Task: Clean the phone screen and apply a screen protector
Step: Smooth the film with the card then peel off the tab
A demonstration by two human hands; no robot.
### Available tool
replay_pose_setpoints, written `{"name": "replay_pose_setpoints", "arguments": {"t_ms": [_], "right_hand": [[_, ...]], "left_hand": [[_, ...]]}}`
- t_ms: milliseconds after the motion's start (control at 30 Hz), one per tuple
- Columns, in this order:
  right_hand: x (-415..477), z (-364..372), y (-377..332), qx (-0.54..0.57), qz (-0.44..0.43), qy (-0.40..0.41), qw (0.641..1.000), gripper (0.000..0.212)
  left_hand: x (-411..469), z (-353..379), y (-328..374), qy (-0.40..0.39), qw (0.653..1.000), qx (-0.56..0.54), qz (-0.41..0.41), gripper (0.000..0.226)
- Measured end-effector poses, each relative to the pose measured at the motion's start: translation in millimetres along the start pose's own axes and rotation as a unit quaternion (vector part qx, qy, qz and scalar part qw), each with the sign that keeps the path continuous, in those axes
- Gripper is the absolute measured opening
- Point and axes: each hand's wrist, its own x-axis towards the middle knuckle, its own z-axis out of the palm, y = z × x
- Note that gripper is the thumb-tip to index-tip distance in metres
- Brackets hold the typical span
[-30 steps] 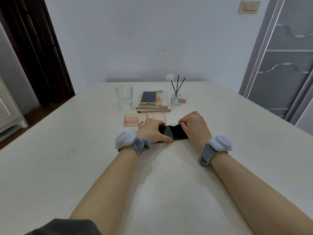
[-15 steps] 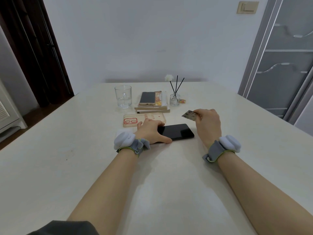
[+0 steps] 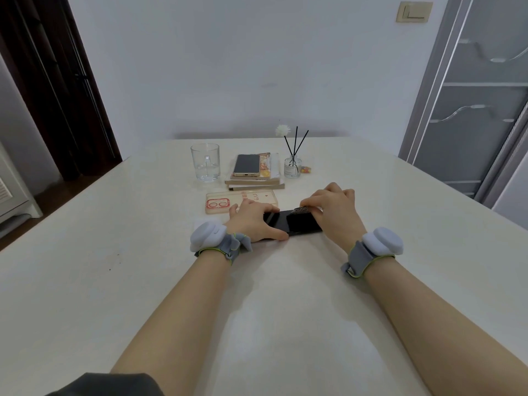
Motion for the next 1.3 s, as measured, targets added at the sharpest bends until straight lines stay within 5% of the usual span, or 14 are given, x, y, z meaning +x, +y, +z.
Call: {"name": "replay_pose_setpoints", "arguments": {"t_ms": [1100, 1300], "right_hand": [[8, 12, -3, -0.049, 0.01, -0.025, 0.998, 0.033], [2, 3, 6, -0.046, 0.07, 0.128, 0.988, 0.027]], "left_hand": [[2, 0, 1, -0.001, 1.0, 0.008, -0.002, 0.074], [1, 0, 1, -0.002, 1.0, 0.009, -0.002, 0.074]]}}
